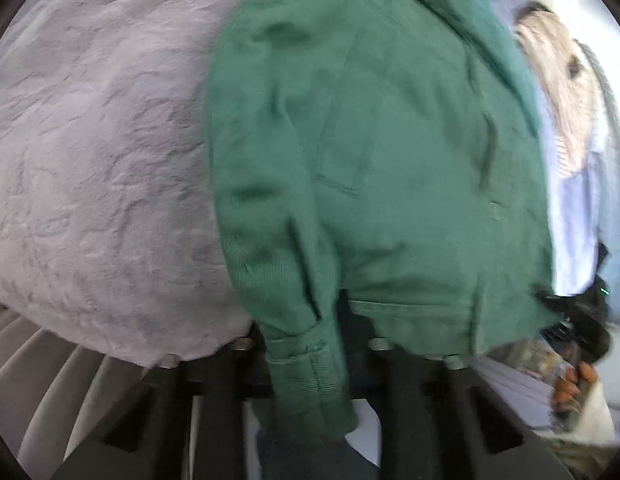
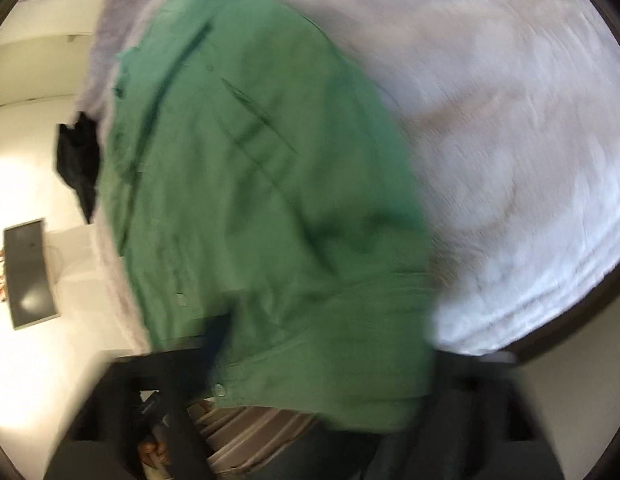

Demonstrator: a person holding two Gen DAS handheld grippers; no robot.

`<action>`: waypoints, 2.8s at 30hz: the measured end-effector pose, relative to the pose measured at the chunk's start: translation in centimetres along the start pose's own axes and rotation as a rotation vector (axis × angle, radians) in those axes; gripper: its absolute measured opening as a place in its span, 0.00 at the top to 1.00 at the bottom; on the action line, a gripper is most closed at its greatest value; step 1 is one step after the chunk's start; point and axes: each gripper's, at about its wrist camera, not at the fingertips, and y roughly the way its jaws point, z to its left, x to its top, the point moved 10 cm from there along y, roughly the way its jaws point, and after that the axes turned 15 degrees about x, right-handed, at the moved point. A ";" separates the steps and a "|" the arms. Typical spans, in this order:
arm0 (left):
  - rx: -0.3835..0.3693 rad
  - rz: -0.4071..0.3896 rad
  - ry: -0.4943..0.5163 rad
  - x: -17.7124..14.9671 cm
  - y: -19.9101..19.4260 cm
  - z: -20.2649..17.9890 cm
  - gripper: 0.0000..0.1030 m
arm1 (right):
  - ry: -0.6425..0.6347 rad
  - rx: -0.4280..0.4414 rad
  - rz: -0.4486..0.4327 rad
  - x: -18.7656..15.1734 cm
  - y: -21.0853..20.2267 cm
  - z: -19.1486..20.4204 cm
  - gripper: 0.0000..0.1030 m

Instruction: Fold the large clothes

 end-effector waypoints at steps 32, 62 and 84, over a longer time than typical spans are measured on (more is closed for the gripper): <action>-0.035 -0.458 -0.217 39.3 -11.3 -5.3 0.85 | -0.172 0.369 -0.044 30.9 8.0 26.3 0.92; 0.323 -0.428 -0.141 42.1 -3.0 -1.4 0.23 | -0.420 -0.269 -0.130 38.6 14.2 18.2 0.94; -0.015 -0.170 0.023 28.3 -1.7 -0.6 0.54 | 0.034 0.089 -0.223 21.7 6.9 10.2 0.33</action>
